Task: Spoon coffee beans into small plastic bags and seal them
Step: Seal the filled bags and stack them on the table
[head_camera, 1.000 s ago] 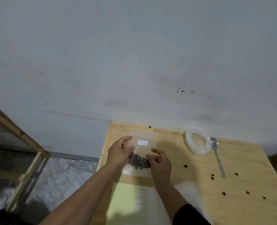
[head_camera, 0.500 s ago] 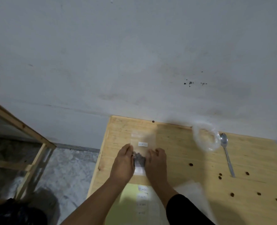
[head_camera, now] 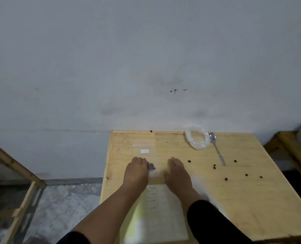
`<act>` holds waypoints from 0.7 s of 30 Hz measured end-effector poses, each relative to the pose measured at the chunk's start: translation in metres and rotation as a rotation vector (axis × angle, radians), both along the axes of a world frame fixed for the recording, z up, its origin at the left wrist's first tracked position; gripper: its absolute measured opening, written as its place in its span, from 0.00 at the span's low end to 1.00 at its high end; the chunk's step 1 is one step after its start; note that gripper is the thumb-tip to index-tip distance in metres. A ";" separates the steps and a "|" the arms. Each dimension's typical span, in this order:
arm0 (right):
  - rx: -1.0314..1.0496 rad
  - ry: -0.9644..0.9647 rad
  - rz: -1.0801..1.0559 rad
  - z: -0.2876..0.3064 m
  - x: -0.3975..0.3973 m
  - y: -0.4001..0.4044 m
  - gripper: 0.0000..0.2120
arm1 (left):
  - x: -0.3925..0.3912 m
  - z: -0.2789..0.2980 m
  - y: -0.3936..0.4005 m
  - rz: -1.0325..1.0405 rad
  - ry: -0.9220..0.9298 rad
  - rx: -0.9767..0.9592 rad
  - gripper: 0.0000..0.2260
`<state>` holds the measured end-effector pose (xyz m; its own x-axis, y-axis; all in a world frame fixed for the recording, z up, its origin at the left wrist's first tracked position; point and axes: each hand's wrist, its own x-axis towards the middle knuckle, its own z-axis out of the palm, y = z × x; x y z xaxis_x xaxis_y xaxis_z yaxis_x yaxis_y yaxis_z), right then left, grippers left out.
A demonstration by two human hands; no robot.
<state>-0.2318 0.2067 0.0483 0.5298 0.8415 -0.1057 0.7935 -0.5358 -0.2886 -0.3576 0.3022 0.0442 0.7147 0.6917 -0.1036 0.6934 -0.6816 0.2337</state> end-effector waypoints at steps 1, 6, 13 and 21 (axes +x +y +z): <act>0.014 -0.018 -0.020 0.003 0.003 -0.011 0.25 | 0.001 0.002 -0.011 -0.039 -0.007 -0.003 0.17; 0.010 -0.095 -0.142 0.010 0.019 -0.076 0.27 | 0.010 0.003 -0.066 -0.170 -0.054 -0.020 0.13; -0.103 0.059 -0.260 0.001 0.037 -0.129 0.23 | 0.033 -0.009 -0.123 -0.125 -0.009 -0.299 0.22; -0.079 0.213 -0.302 -0.006 0.050 -0.144 0.23 | 0.053 -0.008 -0.148 -0.052 -0.075 -0.390 0.22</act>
<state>-0.1819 0.0625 0.0422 0.7120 0.6354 -0.2990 0.5226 -0.7638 -0.3786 -0.3047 0.1546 0.0365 0.7631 0.5736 -0.2978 0.6318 -0.5652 0.5305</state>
